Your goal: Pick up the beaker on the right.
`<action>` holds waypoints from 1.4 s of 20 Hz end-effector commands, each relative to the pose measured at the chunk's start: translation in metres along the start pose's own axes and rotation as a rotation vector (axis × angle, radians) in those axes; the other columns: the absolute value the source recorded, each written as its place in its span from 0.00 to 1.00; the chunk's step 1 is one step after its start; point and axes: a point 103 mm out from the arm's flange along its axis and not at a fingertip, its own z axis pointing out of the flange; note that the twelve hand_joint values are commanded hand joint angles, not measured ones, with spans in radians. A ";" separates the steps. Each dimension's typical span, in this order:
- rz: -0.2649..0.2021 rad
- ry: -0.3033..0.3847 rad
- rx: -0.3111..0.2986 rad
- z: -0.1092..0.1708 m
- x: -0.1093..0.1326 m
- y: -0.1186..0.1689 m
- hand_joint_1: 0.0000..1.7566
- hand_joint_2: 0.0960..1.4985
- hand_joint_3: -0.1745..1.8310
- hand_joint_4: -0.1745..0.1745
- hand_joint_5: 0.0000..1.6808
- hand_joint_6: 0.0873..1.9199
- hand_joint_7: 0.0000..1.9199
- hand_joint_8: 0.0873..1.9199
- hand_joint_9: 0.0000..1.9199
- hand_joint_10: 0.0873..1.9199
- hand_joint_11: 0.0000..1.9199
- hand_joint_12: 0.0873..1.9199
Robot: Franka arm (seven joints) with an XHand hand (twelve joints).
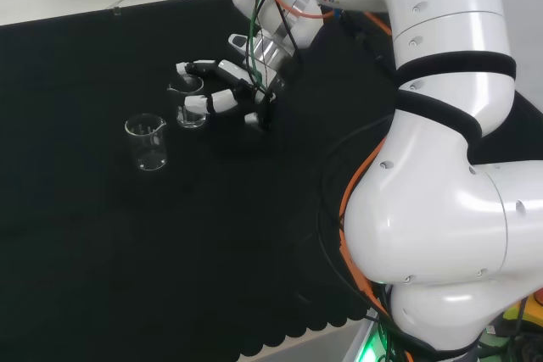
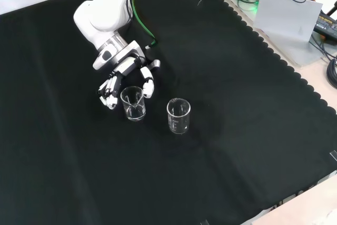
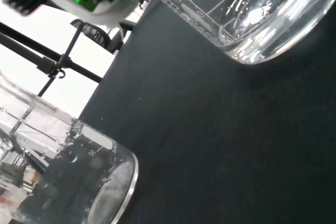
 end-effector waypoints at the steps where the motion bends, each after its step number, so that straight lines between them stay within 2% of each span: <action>1: -0.023 0.020 -0.002 0.006 0.003 0.004 0.51 0.30 0.41 0.42 0.31 0.00 0.20 0.28 0.24 0.27 0.00 0.64; 12: -0.026 0.021 -0.005 0.010 0.004 0.008 0.52 0.30 0.41 0.41 0.34 0.00 0.25 0.28 0.29 0.26 0.00 0.66; 28: -0.018 0.051 -0.033 0.017 0.002 0.014 0.54 0.30 0.41 0.41 0.36 0.02 0.26 0.28 0.29 0.25 0.00 0.67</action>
